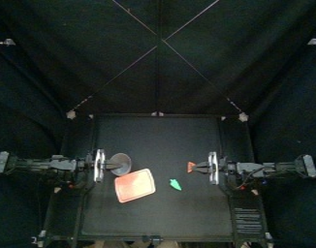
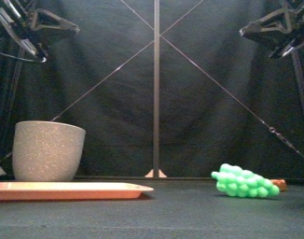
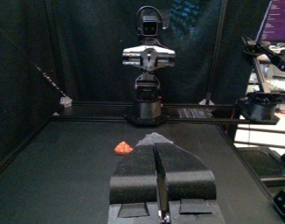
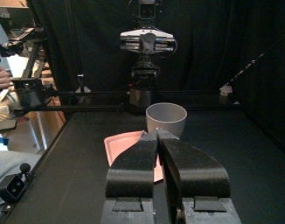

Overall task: Pick the pie then place it in the grey bowl
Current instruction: Pick the pie

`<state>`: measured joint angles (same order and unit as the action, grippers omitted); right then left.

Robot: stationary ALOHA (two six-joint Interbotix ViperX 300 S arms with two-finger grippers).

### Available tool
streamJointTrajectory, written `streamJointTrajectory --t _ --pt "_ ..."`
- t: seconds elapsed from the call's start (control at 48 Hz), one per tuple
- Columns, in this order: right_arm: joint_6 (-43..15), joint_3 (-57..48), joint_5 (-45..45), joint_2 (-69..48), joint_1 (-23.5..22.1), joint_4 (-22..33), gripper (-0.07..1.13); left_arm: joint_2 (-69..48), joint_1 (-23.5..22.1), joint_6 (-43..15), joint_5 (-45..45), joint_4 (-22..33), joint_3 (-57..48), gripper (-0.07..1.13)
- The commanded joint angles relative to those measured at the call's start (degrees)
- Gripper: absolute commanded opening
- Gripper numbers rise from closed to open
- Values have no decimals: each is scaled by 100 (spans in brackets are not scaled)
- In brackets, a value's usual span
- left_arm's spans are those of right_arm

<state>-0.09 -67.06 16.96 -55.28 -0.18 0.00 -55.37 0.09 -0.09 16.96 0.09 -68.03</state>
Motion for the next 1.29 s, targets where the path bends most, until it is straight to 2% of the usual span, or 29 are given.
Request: streamJointTrajectory --t 0.021,0.167,0.312,0.438,0.542,0.688,0.771,0.833,0.917,1.146,1.292 --pt "-26 79 -9 185 -185 9 10 79 26 9 9 9 132 2" --pt "-44 272 -387 686 -729 -35 10 79 26 -9 53 0 132 0" --pt "-44 694 -1327 1301 -1362 0 10 79 79 -18 70 0 149 0" --pt "18 1037 -2109 1503 -1600 62 19 79 141 -18 79 9 149 0" --pt "-9 1204 -2391 1494 -1608 123 41 79 193 -18 79 9 149 0" --pt "-88 1222 -2408 1266 -1688 18 91 79 299 -18 105 0 141 0" --pt "-141 1178 -2364 1151 -1775 -53 110 79 369 -26 176 -9 132 0" --pt "-158 1151 -2382 1099 -1890 -88 110 79 413 -26 220 -18 132 0" --pt "-132 1116 -2522 1090 -1969 -79 105 79 466 -26 229 -18 132 0" --pt "-149 1362 -3858 1503 -2057 -132 103 79 527 -26 255 -9 88 0" --pt "-79 1433 -4236 1679 -2065 -62 103 79 545 -26 343 -9 53 0"
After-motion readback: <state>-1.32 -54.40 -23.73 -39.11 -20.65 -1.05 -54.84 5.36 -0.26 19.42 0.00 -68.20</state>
